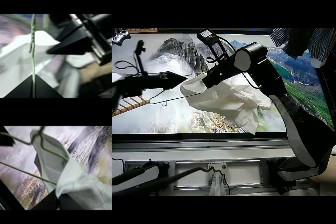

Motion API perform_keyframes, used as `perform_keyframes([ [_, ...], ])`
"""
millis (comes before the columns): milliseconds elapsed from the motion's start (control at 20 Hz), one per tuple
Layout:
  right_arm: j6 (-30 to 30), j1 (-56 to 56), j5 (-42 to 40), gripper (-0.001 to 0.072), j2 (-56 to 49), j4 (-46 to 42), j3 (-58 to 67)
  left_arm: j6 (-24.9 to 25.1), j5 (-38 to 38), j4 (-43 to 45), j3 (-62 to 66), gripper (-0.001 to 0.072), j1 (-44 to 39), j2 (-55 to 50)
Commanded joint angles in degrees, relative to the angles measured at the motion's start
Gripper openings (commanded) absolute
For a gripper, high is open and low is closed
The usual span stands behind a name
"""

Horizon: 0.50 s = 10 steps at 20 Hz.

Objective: Fold the clothes and pants, and hang the long-sleeved shirts on hangers.

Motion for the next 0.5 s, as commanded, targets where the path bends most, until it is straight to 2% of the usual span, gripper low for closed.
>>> perform_keyframes([
  [0,0.02,0.04,0.46,0.0019,0.04,0.94,0.04,3.5,-3.67,-10.27,0.04,0.001,-2.25,-6.23],
  [100,0.04,0.04,0.59,0.002,0.04,0.96,0.04,4.28,-5.44,-13.97,0.07,0.0009,-2.89,-9.44],
  [300,0.04,0.04,0.52,0.002,0.04,1.11,0.07,4.26,-15.28,-21.53,0.04,0.0009,-2.89,-16.7],
  [450,0.04,0.04,0.85,0.002,0.04,2.05,0.07,4.55,-17.27,-29.9,0.04,0.001,-2.82,-20.13],
])
